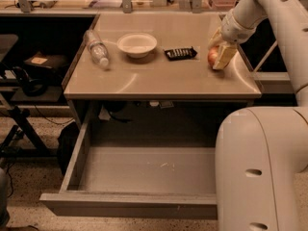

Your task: Pick apple from top drawer and place on counter

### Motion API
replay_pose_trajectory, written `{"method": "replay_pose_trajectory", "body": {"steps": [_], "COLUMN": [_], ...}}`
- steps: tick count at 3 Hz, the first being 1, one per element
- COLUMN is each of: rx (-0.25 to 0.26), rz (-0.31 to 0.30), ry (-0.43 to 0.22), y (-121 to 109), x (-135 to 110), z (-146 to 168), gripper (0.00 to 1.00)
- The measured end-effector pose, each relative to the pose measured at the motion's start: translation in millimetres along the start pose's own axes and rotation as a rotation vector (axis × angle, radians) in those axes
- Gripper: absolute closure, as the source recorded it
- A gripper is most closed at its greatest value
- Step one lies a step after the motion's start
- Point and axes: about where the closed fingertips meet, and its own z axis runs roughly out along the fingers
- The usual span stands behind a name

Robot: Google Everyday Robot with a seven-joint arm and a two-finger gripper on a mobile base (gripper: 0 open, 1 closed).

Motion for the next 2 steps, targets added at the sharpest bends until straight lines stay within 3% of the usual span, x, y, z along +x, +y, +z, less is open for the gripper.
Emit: {"method": "replay_pose_trajectory", "body": {"steps": [2], "rx": [0.0], "rz": [0.0], "ry": [0.0], "y": [0.0], "x": [0.0], "z": [0.1], "gripper": [0.35]}}
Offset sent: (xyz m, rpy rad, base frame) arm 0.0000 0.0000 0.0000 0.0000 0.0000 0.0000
